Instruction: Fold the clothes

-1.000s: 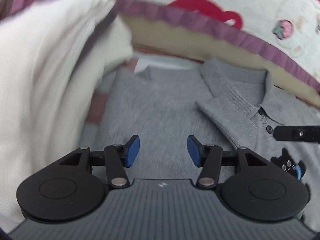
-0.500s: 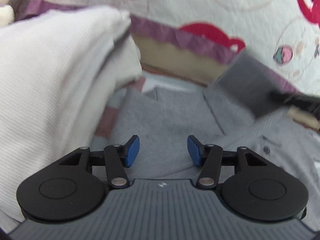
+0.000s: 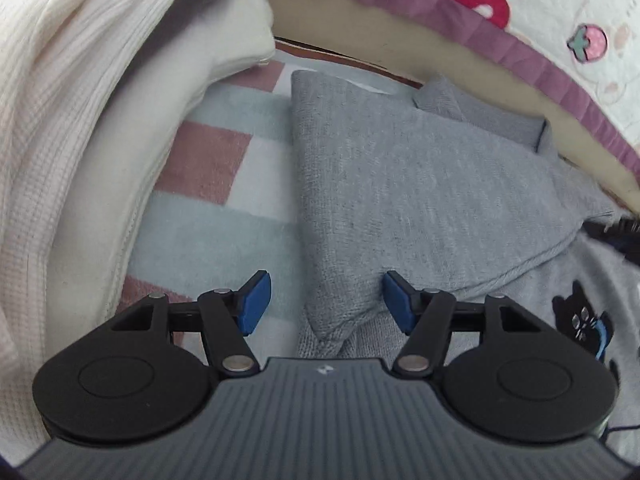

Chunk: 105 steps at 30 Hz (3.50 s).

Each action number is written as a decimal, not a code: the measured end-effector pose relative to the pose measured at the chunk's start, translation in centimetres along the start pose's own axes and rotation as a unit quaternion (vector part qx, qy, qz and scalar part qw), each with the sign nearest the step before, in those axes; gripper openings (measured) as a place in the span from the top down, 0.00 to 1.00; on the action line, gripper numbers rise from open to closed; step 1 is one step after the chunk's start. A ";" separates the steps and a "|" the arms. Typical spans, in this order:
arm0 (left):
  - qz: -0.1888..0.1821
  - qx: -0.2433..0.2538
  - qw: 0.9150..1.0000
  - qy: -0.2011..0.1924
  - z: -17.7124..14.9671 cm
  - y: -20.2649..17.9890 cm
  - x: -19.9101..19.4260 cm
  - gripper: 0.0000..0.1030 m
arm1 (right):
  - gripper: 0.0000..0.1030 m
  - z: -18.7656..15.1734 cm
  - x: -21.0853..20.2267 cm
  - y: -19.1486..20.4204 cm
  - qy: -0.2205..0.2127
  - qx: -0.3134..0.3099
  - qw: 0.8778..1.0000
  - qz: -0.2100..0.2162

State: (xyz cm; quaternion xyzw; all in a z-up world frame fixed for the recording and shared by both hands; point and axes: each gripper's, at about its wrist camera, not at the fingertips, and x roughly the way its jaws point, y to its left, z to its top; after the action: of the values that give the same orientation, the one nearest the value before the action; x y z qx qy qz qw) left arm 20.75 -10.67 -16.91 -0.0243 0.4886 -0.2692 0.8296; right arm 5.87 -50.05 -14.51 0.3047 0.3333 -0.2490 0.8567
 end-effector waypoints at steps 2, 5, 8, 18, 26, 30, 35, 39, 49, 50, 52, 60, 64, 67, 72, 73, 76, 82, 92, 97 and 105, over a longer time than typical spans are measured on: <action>-0.016 -0.009 1.000 -0.010 0.2 0.2 0.1 0.40 | 0.59 0.0 0.4 -1.1 0.010 0.033 0.999 0.007; -0.017 0.004 0.999 -0.033 0.9 -0.2 1.5 0.39 | 0.56 -0.1 0.6 -3.0 0.008 0.078 0.996 0.031; 0.004 -0.036 0.999 -0.034 3.2 0.6 3.9 0.39 | 0.55 0.5 1.3 -4.4 0.000 0.122 0.991 0.050; 0.010 -0.047 0.998 -0.045 6.4 0.8 7.1 0.24 | 0.34 4.3 4.2 -3.6 0.008 0.073 0.996 0.051; 0.079 0.114 0.980 -0.141 6.0 -2.5 4.9 0.86 | 0.89 5.1 2.0 -0.8 -0.053 -0.084 0.993 0.059; 0.095 0.106 0.981 -0.130 6.3 -2.0 5.7 0.86 | 0.89 3.9 0.9 0.4 -0.069 -0.142 0.986 0.050; 0.108 0.121 0.982 -0.098 5.4 -1.9 6.8 0.79 | 0.84 3.6 2.6 -1.0 -0.044 -0.166 0.984 -0.046; 0.128 0.137 0.978 -0.091 5.7 -2.4 5.8 0.67 | 0.84 4.0 1.8 -3.2 -0.071 -0.130 0.985 -0.092; -0.049 0.229 0.965 -0.119 4.2 -12.2 2.8 0.49 | 0.50 6.7 -6.8 -19.5 -0.127 0.121 0.973 -0.149; -0.066 0.240 0.962 -0.111 4.0 -14.0 3.2 0.49 | 0.48 6.7 -7.6 -21.5 -0.128 0.158 0.968 -0.144; -0.094 0.277 0.951 -0.094 3.5 -18.2 4.4 0.49 | 0.47 6.6 -8.9 -24.9 -0.126 0.225 0.957 -0.133; -0.072 0.449 0.884 -0.104 -0.3 -30.4 11.5 0.63 | 0.44 5.7 -9.9 -31.9 -0.108 0.336 0.927 -0.126; -0.173 0.334 0.926 -0.035 1.5 -29.2 12.7 1.00 | 0.40 5.7 -9.8 -33.7 -0.114 0.341 0.922 -0.140; -0.214 0.296 0.931 -0.014 1.3 -29.4 13.0 1.00 | 0.40 5.7 -9.7 -34.6 -0.127 0.346 0.916 -0.159; -0.223 0.275 0.935 0.033 0.2 -31.4 13.7 0.97 | 0.40 6.0 -9.6 -35.6 -0.130 0.354 0.913 -0.154; -0.228 0.267 0.935 0.039 0.2 -31.5 13.5 0.97 | 0.40 6.2 -9.4 -35.7 -0.126 0.352 0.914 -0.155; -0.214 0.281 0.935 0.037 0.0 -32.2 12.8 0.87 | 0.34 6.6 -8.7 -35.5 -0.124 0.339 0.918 -0.166; -0.180 0.274 0.944 0.026 0.2 -31.0 11.9 0.75 | 0.91 7.5 -6.8 -34.8 -0.134 0.327 0.920 -0.172; -0.138 0.253 0.957 0.003 1.1 -25.7 8.7 0.75 | 0.91 9.8 -11.3 -29.5 -0.227 0.306 0.923 -0.057; -0.109 0.264 0.958 0.000 1.2 -24.2 7.0 0.75 | 0.91 9.2 -13.7 -23.0 -0.255 0.320 0.906 0.113; -0.087 0.231 0.969 -0.014 0.7 -20.8 4.4 0.71 | 0.91 4.2 -9.2 -6.3 -0.078 0.003 0.982 0.171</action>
State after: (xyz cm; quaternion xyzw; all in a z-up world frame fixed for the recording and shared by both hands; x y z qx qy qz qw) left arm 14.21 -30.65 -13.74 0.1218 0.3974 -0.4457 0.7928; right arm -2.36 -55.25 -7.60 0.3391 0.2080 -0.1228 0.9092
